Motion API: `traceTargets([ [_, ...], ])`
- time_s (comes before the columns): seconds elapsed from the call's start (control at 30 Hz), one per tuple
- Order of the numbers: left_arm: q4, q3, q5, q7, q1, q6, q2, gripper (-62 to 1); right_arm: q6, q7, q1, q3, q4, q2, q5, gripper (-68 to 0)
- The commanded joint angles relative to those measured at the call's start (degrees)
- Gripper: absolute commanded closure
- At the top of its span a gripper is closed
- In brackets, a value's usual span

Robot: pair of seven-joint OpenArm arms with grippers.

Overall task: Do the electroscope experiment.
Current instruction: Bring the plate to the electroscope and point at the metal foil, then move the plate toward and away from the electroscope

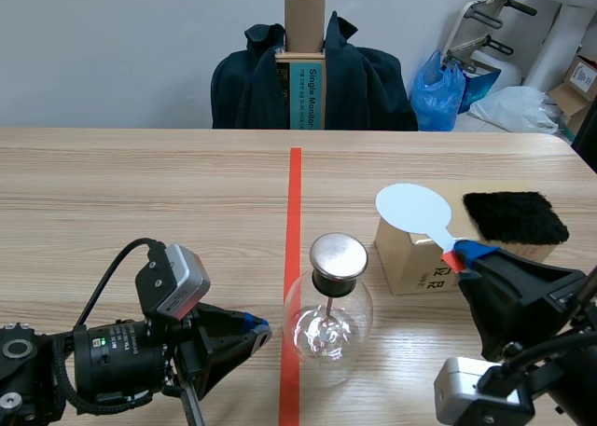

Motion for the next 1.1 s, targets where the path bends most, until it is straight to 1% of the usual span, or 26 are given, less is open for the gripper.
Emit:
traceTargets([
  [0.0, 0.9, -0.5, -0.4, -0.5, 0.1, -0.1, 0.3, -1.9, -0.9, 0.0, 0.6, 0.7, 0.9, 0.5, 0.8, -0.7],
  [0.1, 0.9, -0.5, -0.4, -0.3, 0.1, -0.1, 0.3, -1.9, -0.9, 0.7, 0.7, 0.7, 0.9, 0.5, 0.9, -0.7],
  [0.23, 0.9, -0.5, -0.4, 0.1, 0.1, -0.1, 0.3, -1.9, -2.1, 2.8, 0.7, 0.7, 0.9, 0.5, 1.1, -0.7],
  [0.5, 0.9, -0.5, -0.4, 0.3, 0.1, 0.0, 0.3, -1.9, -2.2, 8.7, 0.7, 0.7, 0.9, 0.5, 1.5, -0.7],
  [0.63, 0.9, -0.5, -0.4, 0.3, 0.1, 1.3, 0.3, -1.9, -2.2, 12.7, 0.7, 0.7, 0.9, 0.5, 1.5, -0.7],
  [0.8, 0.9, -0.5, -0.4, 0.3, 0.1, 1.4, 0.3, -1.9, -2.2, 16.9, 0.7, 0.7, 0.9, 0.5, 1.5, -0.7],
  [1.07, 0.9, -0.5, -0.4, 0.3, 0.1, 1.4, 0.3, -1.9, -2.1, 20.8, 0.7, 0.7, 0.9, 0.5, 1.5, -0.7],
])
